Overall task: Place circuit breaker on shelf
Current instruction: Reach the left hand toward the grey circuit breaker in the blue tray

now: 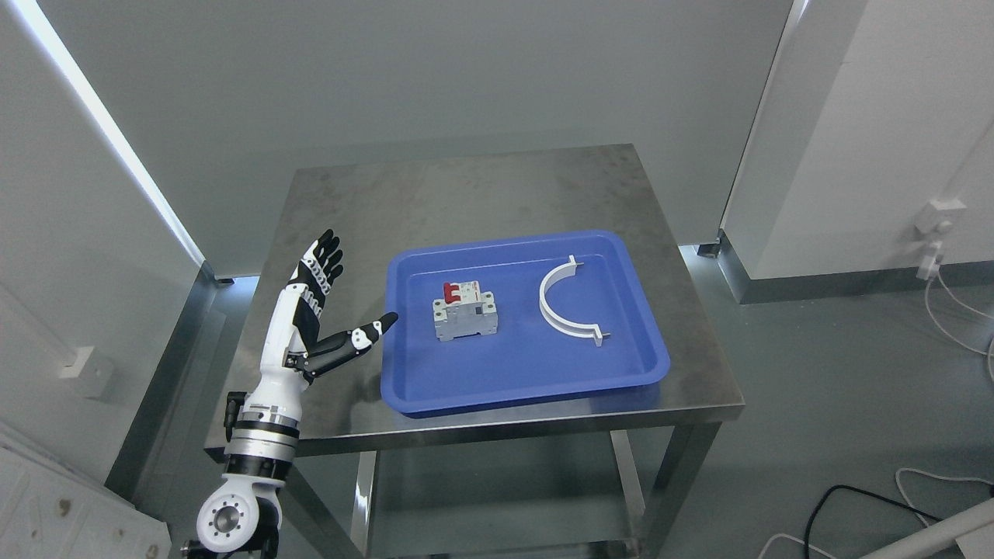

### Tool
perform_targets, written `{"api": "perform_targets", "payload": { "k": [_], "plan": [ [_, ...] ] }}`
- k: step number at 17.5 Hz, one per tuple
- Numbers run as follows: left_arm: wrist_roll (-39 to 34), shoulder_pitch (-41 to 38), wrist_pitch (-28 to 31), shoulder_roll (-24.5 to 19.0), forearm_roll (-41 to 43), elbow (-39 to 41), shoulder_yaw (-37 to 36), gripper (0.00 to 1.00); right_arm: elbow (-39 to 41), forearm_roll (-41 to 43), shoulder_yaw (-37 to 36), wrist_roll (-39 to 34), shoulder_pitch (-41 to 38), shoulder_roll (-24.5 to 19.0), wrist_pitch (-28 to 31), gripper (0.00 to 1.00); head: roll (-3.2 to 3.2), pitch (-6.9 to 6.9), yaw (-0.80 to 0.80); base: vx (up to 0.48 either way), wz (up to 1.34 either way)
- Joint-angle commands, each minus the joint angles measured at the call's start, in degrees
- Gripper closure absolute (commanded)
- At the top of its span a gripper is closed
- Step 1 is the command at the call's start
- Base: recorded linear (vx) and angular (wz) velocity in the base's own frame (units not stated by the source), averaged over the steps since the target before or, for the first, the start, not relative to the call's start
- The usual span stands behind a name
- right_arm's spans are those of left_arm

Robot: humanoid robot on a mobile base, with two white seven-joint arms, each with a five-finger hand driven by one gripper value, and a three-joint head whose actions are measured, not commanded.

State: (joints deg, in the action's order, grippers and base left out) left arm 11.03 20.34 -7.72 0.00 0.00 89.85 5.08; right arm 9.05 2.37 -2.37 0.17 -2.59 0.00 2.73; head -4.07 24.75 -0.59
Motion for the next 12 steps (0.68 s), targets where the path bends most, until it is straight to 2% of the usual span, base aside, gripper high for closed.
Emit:
{"api": "perform_targets", "payload": {
  "k": [1,7,9,11,12],
  "plan": [
    [0.1,0.1,-0.1,-1.0,0.3,0.0,0.8,0.0,0.0,0.0,0.0,0.0,0.0,1.0,0.0,0.0,0.0,0.0,0.0,0.0,0.0],
    [3.2,2.2,-0.8,-1.0,0.4,0.1,-0.2,0.0,0.0,0.0,0.0,0.0,0.0,1.0,0.0,0.0,0.0,0.0,0.0,0.0,0.0],
    [10.1,5.9,-0.8,-1.0,0.8,0.1,-0.2,0.0,0.0,0.0,0.0,0.0,0.0,1.0,0.0,0.0,0.0,0.0,0.0,0.0,0.0],
    [18.0,9.5,0.2,-4.6,3.9,-0.1,-0.5,0.01,0.0,0.0,0.0,0.0,0.0,1.0,0.0,0.0,0.0,0.0,0.0,0.0,0.0],
    [19.6,10.4,1.5,-5.8,7.4,-0.3,-1.7,0.02,0.0,0.0,0.0,0.0,0.0,1.0,0.0,0.0,0.0,0.0,0.0,0.0,0.0]
  ]
}}
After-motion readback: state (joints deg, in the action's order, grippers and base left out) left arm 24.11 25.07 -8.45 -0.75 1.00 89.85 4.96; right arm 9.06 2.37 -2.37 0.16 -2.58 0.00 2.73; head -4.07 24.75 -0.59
